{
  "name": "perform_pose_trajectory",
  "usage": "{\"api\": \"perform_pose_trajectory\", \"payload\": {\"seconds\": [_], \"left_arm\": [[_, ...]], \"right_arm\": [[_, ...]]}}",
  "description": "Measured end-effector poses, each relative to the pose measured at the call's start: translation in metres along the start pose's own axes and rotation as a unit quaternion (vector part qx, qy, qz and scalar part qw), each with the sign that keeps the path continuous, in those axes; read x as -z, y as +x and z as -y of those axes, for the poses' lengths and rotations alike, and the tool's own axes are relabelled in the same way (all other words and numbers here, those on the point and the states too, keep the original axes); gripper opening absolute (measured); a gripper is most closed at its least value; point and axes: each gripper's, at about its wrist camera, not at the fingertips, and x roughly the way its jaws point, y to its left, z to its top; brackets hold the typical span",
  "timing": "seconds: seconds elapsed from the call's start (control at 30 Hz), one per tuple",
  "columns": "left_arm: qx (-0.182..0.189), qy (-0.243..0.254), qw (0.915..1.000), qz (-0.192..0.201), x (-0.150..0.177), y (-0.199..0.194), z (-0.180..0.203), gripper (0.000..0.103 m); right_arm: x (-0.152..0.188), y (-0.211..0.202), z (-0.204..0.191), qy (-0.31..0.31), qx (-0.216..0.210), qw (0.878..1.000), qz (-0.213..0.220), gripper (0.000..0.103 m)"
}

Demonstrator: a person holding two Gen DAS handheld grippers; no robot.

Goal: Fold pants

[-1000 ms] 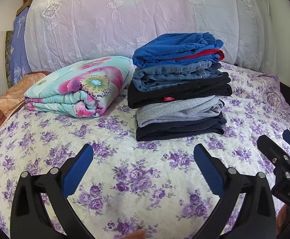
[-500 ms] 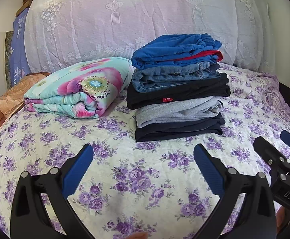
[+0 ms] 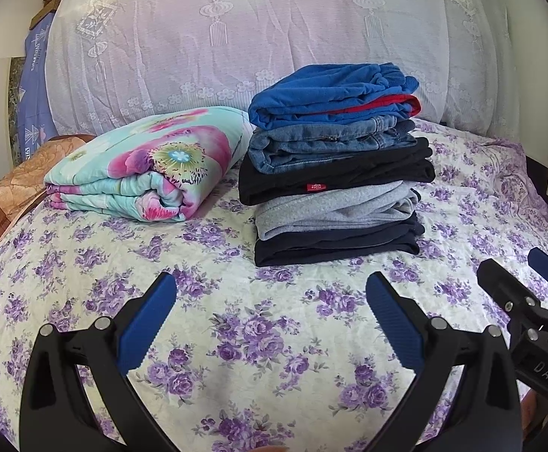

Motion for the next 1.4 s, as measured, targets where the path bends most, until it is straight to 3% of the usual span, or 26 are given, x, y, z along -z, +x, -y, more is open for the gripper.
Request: {"api": "perform_pose_trajectory", "payload": {"seconds": [0.2, 0.57, 1.4], "left_arm": [[-0.003, 0.022, 0.9995, 0.022, 0.004, -0.007, 0.008, 0.098], [0.002, -0.013, 0.9999, -0.001, 0.0, -0.001, -0.005, 0.099], [0.001, -0.007, 0.9999, -0.009, 0.001, 0.003, -0.003, 0.099]], "right_arm": [[0.0, 0.0, 0.0, 0.002, 0.0, 1.0, 0.003, 0.099], [0.0, 0.0, 0.0, 0.002, 0.001, 1.0, 0.002, 0.099], [0.001, 0.0, -0.001, 0.001, 0.001, 1.0, -0.001, 0.099]]}}
